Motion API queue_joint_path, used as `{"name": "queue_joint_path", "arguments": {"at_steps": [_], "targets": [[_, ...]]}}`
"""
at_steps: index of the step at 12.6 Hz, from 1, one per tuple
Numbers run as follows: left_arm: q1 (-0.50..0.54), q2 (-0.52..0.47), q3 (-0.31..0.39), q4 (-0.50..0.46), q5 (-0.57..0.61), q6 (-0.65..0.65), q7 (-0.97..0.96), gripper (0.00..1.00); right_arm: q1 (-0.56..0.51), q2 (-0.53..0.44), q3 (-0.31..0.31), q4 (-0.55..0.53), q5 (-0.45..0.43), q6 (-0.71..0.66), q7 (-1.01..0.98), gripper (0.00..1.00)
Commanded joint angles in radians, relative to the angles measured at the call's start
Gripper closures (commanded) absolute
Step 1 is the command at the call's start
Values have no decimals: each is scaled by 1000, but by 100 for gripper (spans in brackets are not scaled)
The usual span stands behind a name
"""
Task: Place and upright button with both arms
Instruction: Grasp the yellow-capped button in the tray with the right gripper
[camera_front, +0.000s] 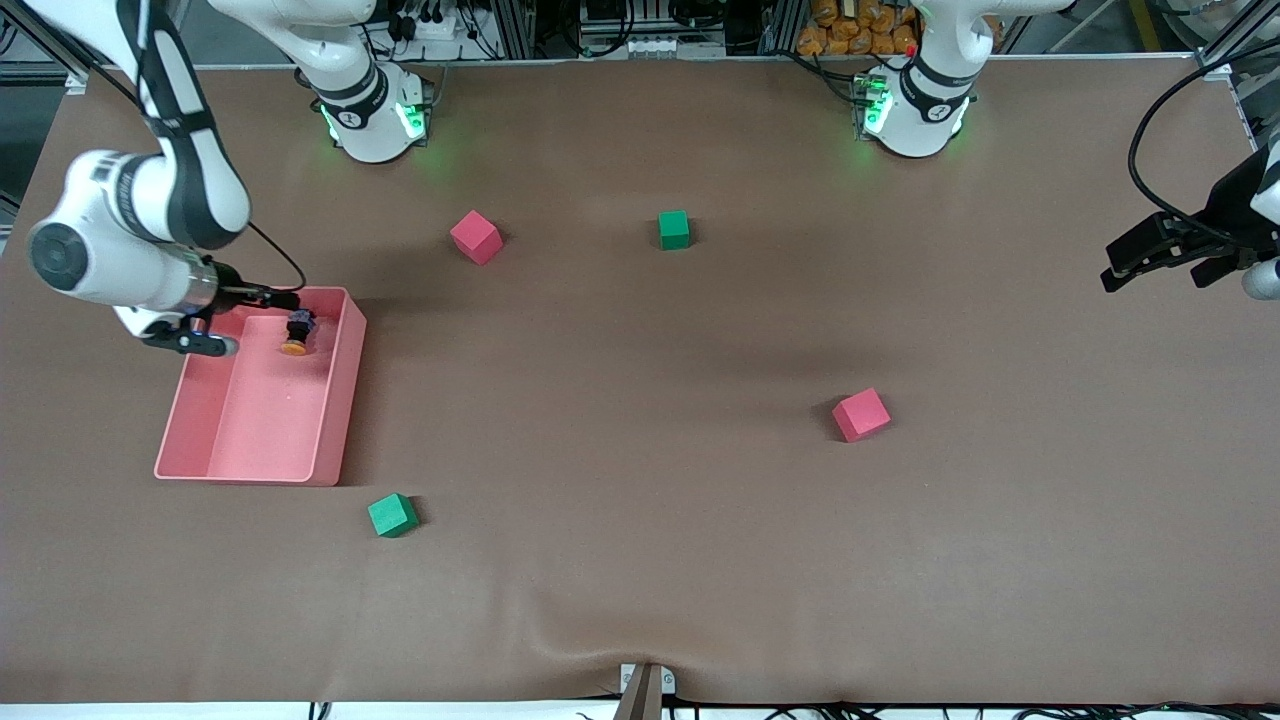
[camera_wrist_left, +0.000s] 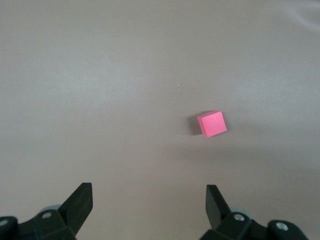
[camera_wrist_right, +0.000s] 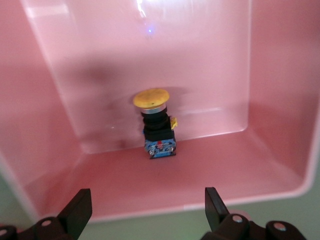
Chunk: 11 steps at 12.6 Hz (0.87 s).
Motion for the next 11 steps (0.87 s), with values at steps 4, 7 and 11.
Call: {"name": "queue_joint_path", "arguments": {"at_steps": [4,7,11], "targets": [[5,4,-5,12,-1,-14,4,0,-42,115,12,-44,-14,168,-88,0],[3,4,-5,14,-1,-14,4,0,-34,132,12,-87,-14,250,-102,0],[5,10,-5,14,-1,-14,4,0,-39,165,12,-121,-14,353,-171,0]]}}
